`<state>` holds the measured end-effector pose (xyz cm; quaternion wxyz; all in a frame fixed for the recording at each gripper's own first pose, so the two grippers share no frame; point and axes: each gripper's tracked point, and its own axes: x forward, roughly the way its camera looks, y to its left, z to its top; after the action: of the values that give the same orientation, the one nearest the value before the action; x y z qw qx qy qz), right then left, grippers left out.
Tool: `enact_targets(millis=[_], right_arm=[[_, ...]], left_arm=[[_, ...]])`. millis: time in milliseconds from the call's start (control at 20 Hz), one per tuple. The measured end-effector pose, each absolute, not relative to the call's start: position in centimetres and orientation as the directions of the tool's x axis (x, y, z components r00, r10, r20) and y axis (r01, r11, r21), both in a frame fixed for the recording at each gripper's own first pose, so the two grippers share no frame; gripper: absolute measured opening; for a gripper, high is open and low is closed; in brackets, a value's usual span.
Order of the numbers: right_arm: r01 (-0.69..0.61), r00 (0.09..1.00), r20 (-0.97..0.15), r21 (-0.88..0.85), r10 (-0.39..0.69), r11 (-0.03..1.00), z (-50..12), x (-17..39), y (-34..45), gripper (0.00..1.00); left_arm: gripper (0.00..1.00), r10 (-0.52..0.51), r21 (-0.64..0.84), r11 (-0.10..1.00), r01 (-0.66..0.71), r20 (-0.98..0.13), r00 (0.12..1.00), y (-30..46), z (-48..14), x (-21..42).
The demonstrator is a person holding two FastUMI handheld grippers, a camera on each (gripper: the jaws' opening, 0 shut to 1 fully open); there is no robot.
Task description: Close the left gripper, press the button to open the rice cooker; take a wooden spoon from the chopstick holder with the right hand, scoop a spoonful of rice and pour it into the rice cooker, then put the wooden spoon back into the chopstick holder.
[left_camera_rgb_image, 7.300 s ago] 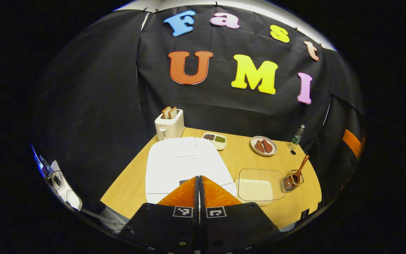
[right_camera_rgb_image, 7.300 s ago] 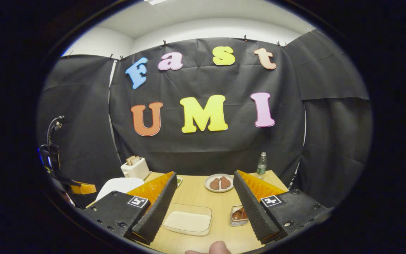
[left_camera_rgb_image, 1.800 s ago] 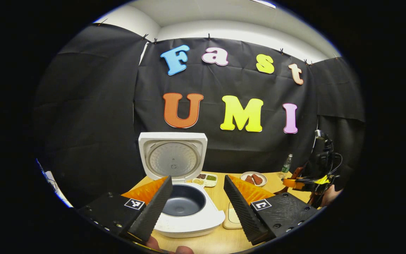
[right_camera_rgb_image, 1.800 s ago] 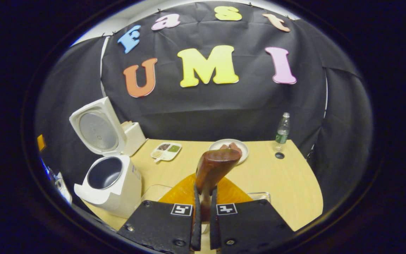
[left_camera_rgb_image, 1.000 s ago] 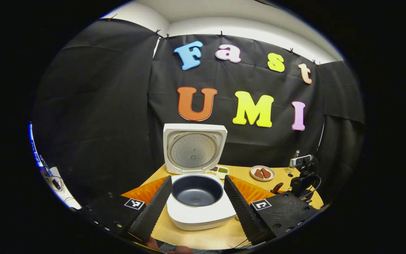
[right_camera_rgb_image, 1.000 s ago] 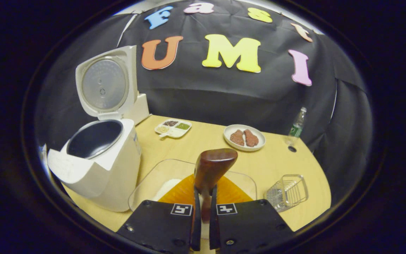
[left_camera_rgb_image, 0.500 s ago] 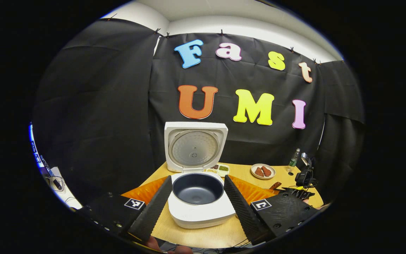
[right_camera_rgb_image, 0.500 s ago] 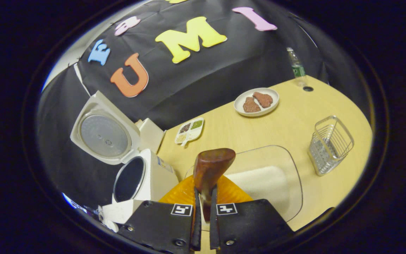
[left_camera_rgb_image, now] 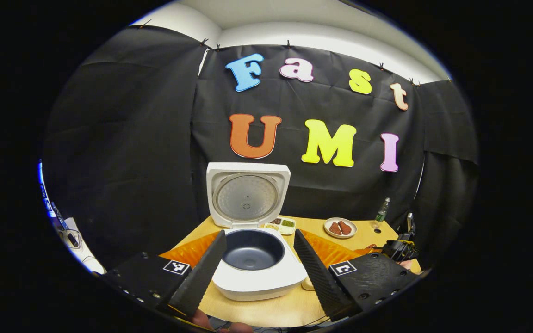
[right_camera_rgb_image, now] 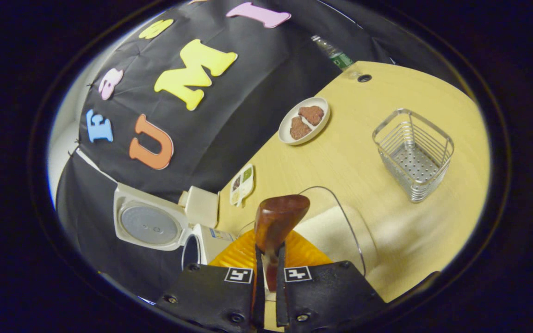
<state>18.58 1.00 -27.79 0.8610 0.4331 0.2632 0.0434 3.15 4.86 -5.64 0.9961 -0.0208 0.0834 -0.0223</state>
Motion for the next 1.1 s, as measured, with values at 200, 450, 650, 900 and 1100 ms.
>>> enact_targets(millis=[200,450,650,900,1100], right_arm=[[0.143,0.89,-0.355,0.815,0.288,0.562,-24.2,17.9,-1.7,0.11],[0.12,0.913,-0.288,0.865,0.287,0.487,-20.1,18.1,-1.7,0.11],[0.029,0.9,-0.229,0.88,0.37,0.474,-15.9,19.5,3.6,0.11],[-0.093,0.854,-0.164,0.885,0.493,0.457,-12.0,22.4,12.6,0.13],[-0.151,0.81,-0.197,0.84,0.552,0.521,-12.6,24.2,19.2,0.11]], left_arm=[[0.94,-0.055,-0.057,0.997,0.046,-0.163,0.985,4.2,-5.7,3.4],[0.94,-0.042,-0.059,0.998,0.032,-0.167,0.985,4.8,-5.9,2.9],[0.94,-0.018,-0.041,0.999,0.012,-0.152,0.988,6.0,-5.7,1.9],[0.94,0.009,-0.042,0.999,-0.014,-0.126,0.992,8.5,-5.1,0.7],[0.94,0.059,-0.058,0.996,-0.067,-0.126,0.99,11.3,-5.2,-0.3]])
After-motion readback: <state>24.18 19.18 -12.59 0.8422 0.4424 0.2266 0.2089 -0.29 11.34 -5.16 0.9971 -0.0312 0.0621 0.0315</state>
